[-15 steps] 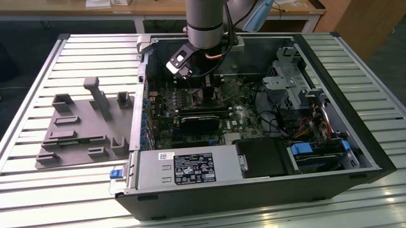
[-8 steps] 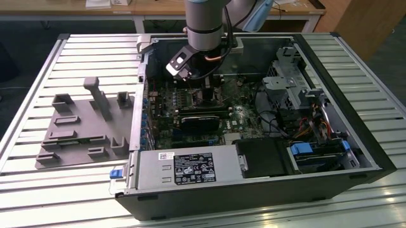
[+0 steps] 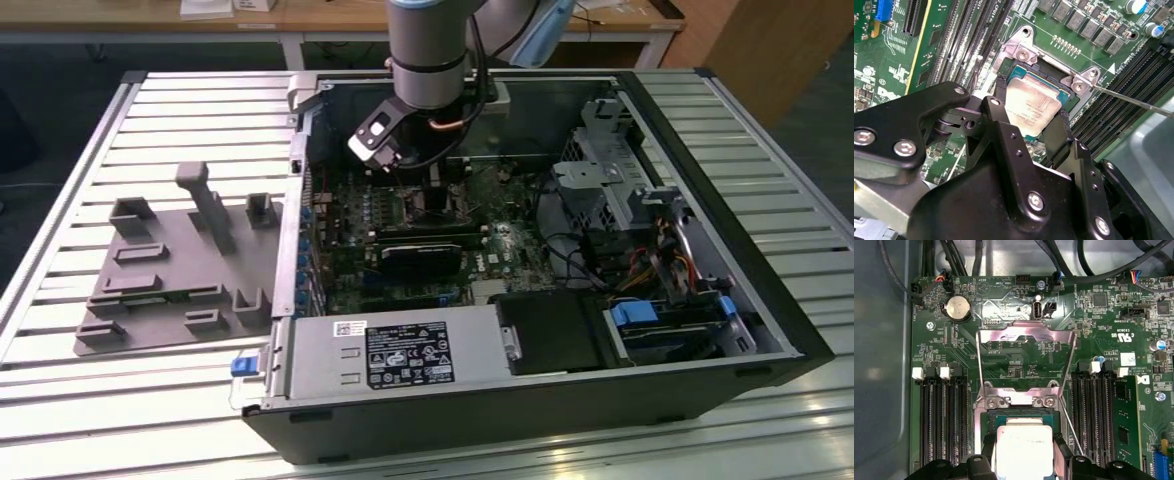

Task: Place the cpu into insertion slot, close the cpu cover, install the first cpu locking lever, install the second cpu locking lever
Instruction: 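Place the cpu into insertion slot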

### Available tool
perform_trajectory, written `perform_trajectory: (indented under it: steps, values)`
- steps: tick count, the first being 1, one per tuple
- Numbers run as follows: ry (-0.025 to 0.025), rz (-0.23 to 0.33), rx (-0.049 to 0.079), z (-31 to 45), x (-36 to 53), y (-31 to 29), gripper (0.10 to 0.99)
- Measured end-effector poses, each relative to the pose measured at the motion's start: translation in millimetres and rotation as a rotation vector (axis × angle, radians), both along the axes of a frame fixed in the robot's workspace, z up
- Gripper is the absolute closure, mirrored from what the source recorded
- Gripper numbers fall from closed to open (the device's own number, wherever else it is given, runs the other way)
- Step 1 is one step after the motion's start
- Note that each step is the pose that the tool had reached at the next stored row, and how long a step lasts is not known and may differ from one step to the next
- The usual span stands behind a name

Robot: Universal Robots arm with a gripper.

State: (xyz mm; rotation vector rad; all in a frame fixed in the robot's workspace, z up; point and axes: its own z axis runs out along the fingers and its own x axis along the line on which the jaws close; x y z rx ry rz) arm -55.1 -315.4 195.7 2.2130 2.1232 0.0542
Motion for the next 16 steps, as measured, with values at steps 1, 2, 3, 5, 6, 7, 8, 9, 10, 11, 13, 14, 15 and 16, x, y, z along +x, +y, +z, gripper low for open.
perform_trajectory:
  steps: [1,2,3,5,6,7,8,9,10,11,13,14,15,16]
  values:
    - [0.0,0.0,0.001,-0.3,-0.1,0.0,0.549]
    - [0.0001,0.0,0.002,-0.6,-0.2,0.1,0.549]
    - [0.0001,0.0,0.003,-0.9,-0.2,0.1,0.549]
    - [0.0,0.0,0.009,-1.6,-0.3,0.2,0.549]
    - [0.0,0.0,0.012,-1.9,-0.3,0.2,0.549]
    - [0.0,0.0,0.013,-2.2,-0.3,0.2,0.549]
    - [0.0001,0.0,0.015,-2.4,-0.3,0.1,0.549]
    - [0.0001,0.0,0.016,-2.5,-0.3,0.1,0.549]
    - [0.0001,0.0,0.016,-2.5,-0.3,0.1,0.549]
    - [0.0002,0.0,0.016,-2.5,-0.3,0.1,0.549]
    - [0.0001,0.0,0.016,-2.6,-0.3,0.1,0.549]
    - [0.0001,0.0,0.016,-2.6,-0.3,0.1,0.549]
    - [0.0001,0.0,0.016,-2.6,-0.3,0.1,0.549]
    - [0.0,0.0,0.016,-2.6,-0.3,0.1,0.549]
